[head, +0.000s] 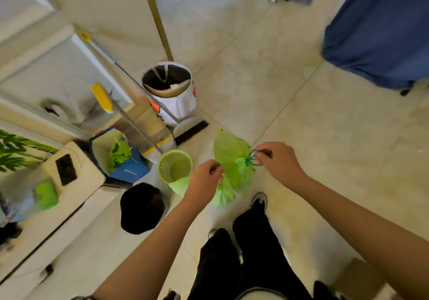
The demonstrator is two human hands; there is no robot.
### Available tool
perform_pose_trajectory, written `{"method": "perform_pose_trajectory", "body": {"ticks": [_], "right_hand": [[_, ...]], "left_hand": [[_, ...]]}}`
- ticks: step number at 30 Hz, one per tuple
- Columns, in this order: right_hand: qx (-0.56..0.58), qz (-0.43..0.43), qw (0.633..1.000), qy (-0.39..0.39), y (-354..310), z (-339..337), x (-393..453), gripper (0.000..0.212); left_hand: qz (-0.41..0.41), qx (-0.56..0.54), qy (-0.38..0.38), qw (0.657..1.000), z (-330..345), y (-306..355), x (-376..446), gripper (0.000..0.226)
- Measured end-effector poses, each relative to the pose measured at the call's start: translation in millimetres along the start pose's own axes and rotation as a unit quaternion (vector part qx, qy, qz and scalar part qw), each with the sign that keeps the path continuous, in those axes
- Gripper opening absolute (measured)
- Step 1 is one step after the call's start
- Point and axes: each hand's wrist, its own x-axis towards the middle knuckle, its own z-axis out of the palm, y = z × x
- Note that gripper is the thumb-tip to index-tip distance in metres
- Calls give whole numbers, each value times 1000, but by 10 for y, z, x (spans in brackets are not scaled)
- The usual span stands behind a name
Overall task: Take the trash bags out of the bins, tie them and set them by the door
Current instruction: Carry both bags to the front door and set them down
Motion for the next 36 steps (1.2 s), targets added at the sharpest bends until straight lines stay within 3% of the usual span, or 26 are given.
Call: {"method": "perform_pose_trajectory", "body": {"ticks": [5, 11, 26, 36], "right_hand": [[110, 7, 988, 109, 146, -600, -46, 14], [303, 40, 934, 186, 390, -1326, -58, 16], [316, 102, 877, 346, 1644, -3097, -52, 19], [328, 157, 807, 465, 2505, -3993, 51, 17]], "left_hand": [[93, -5, 7, 996, 211, 509, 180, 22], [149, -53, -26, 987, 590, 1371, 495, 21], [284, -5, -151, 947, 2435, 3230, 974, 15], [333, 26, -281, 900, 3814, 4160, 1471, 21]]}}
